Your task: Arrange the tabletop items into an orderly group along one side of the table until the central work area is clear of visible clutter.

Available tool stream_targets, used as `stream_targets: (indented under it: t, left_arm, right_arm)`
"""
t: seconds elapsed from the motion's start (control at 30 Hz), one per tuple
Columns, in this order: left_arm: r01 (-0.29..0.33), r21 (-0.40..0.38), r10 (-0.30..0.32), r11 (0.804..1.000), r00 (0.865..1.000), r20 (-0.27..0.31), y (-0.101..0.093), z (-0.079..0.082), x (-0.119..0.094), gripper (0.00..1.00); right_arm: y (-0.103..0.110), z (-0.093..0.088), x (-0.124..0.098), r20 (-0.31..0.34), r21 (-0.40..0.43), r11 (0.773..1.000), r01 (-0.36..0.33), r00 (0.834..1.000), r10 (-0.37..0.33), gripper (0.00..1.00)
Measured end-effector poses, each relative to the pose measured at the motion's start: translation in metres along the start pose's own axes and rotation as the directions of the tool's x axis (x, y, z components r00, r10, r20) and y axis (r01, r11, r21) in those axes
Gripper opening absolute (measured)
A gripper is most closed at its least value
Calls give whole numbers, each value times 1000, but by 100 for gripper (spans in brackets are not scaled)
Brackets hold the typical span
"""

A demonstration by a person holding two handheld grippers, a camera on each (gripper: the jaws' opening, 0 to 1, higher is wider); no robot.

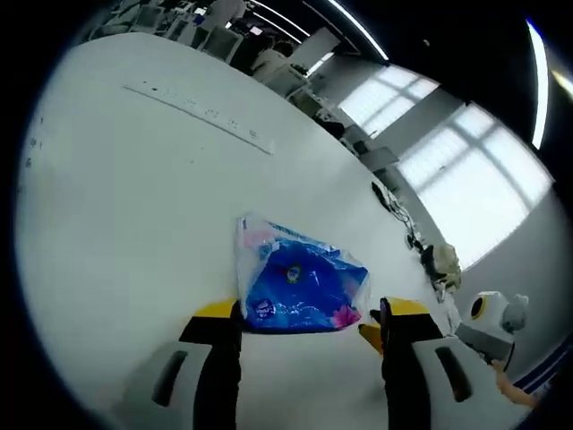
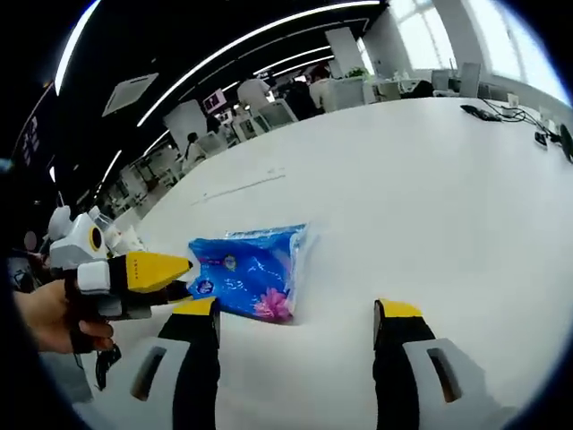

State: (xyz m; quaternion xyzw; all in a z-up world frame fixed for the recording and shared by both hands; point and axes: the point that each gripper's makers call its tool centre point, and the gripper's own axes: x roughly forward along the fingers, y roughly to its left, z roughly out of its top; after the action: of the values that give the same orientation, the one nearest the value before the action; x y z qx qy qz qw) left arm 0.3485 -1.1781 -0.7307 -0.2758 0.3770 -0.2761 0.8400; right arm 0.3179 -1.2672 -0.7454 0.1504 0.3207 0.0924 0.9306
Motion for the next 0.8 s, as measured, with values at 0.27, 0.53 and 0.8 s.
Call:
stream_targets:
  t: [0.27, 0.53, 0.8]
  left_arm:
    - [-34, 168, 30, 985, 999, 27, 3, 6, -29, 88]
    - [-31, 196, 15, 980, 997, 81, 3, 26, -70, 91]
    - [-55, 178, 33, 983, 992, 125, 15, 37, -109, 91]
  right_arm:
    - [4, 7, -13, 54, -39, 999, -1, 999, 3, 70]
    - [25, 14, -22, 73, -60, 998, -20, 997, 24, 69]
    - [54, 20, -29, 84, -97, 994, -46, 995, 54, 69]
